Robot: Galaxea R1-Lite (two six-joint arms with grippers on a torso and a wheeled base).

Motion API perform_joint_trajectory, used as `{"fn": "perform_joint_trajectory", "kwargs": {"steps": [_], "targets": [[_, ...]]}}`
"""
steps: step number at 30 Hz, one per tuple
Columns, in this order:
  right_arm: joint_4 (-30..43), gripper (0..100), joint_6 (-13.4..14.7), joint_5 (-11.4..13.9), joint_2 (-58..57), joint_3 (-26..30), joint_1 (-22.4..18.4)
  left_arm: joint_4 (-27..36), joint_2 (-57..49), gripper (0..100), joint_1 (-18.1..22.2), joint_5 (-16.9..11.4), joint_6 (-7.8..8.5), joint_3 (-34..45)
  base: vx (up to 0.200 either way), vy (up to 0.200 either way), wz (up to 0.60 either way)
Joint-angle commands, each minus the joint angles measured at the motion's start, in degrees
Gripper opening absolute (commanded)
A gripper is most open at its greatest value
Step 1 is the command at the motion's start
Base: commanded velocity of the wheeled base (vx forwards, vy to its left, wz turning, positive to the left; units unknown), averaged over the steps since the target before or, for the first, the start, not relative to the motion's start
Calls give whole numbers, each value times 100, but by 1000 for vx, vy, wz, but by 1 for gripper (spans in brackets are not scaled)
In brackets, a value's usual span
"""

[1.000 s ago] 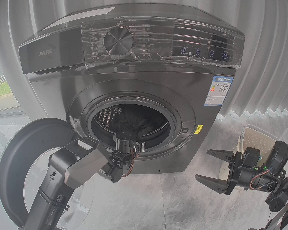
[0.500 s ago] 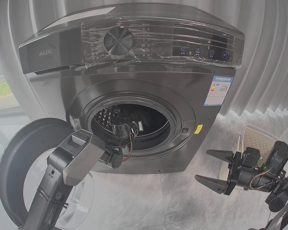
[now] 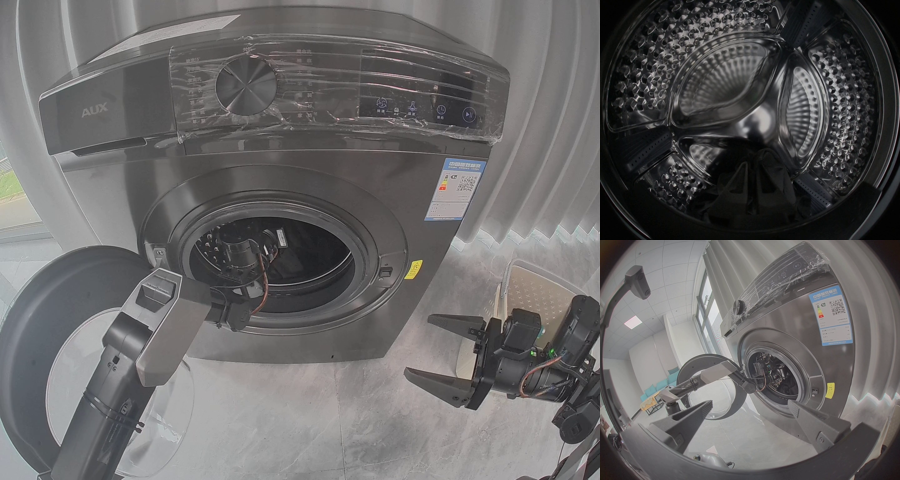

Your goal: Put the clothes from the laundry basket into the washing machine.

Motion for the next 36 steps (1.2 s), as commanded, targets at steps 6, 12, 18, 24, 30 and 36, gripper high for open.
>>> {"fn": "perform_joint_trajectory", "kwargs": {"steps": [6, 12, 18, 24, 30, 36], "targets": [[-1, 100, 37, 1, -31, 29, -29, 67, 145, 100, -23, 1, -8, -117, 0, 0, 0], [-1, 100, 37, 1, -40, 20, -3, 31, 136, 100, -76, 10, -17, -66, 0, 0, 0], [-1, 100, 37, 1, -31, 20, -3, 14, 75, 100, -234, 18, -25, 101, 0, 0, 0], [-1, 100, 29, 1, -40, 20, 6, -30, -505, 100, -638, 36, -52, 1226, 0, 0, 0], [-1, 100, 20, 1, -57, 20, 6, -56, -1059, 100, -832, 36, -52, 2465, 0, 0, 0], [-1, 100, 11, 1, -57, 20, 6, -92, -1542, 100, -876, 36, -43, 3493, 0, 0, 0]]}}
